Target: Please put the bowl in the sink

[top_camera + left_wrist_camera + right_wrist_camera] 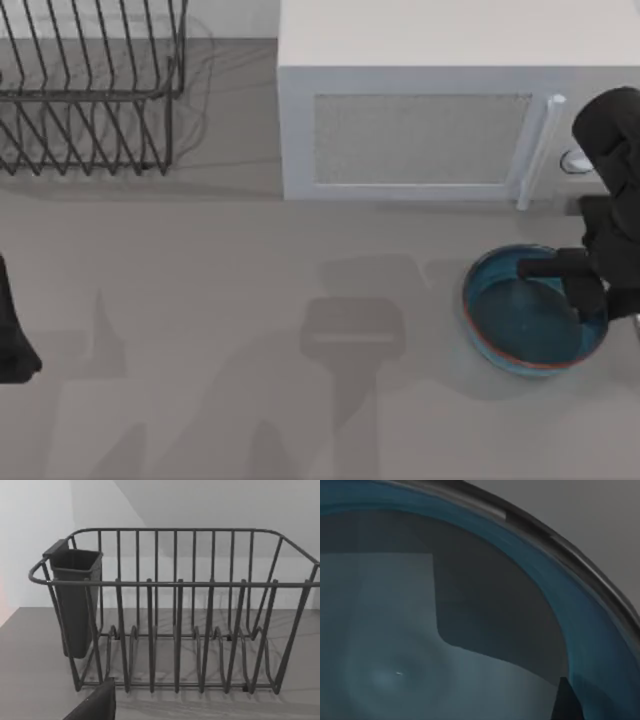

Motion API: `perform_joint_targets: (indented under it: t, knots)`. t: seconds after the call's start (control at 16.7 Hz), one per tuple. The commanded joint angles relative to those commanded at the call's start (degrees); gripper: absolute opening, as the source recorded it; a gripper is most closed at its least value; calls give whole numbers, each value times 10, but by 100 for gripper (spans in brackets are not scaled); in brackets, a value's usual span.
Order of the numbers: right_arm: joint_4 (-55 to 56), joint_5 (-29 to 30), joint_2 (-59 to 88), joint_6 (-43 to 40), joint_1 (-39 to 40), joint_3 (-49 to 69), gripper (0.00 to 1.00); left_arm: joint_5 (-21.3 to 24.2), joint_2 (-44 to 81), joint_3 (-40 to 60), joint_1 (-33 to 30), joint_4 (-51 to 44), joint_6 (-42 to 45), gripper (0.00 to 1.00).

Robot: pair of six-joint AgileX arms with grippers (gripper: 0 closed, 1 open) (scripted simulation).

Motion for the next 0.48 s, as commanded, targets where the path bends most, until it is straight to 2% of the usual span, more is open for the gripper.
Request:
perform_joint_targets:
  t: [0.24,0.48]
  knots:
    - [-41,-6,-23,7,-28,15,0,0,0,0,0,0,0,100]
    - [-162,-5,-53,5,-50,83,0,0,0,0,0,0,0,100]
